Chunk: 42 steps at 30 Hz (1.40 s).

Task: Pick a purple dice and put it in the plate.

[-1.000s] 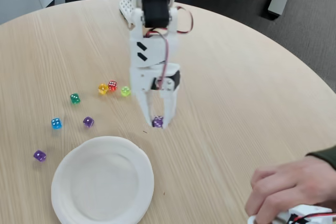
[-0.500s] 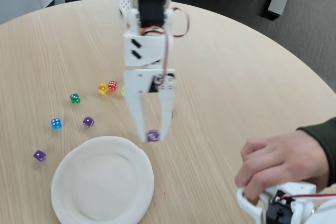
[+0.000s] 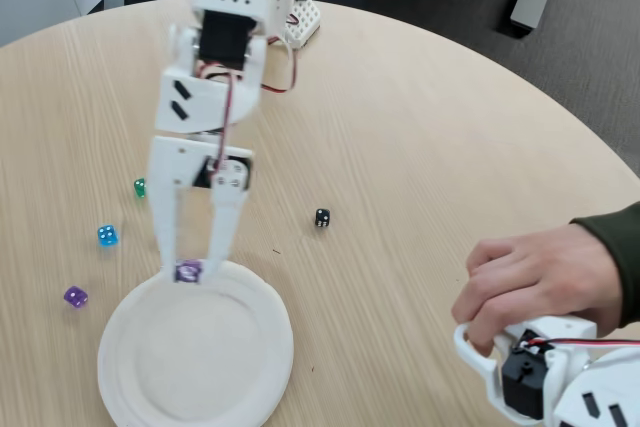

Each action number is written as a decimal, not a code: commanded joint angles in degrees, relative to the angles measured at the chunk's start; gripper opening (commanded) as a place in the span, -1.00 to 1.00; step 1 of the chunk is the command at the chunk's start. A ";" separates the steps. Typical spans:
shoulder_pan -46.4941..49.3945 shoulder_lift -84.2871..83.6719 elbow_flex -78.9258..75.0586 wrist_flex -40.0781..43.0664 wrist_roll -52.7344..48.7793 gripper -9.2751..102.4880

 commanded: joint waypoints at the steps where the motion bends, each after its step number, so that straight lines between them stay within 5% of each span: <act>1: -0.26 0.26 -0.35 -0.97 -0.26 -0.83; 17: 0.09 -7.56 -0.88 -1.05 -0.35 -0.83; 28: 0.18 -7.73 -0.44 -0.97 3.69 -0.62; 32: 0.09 -7.73 -0.44 -0.44 5.01 -0.62; 35: -0.26 -7.73 -0.44 -0.44 7.29 -0.83; 42: -0.70 2.64 3.78 0.26 19.95 -0.83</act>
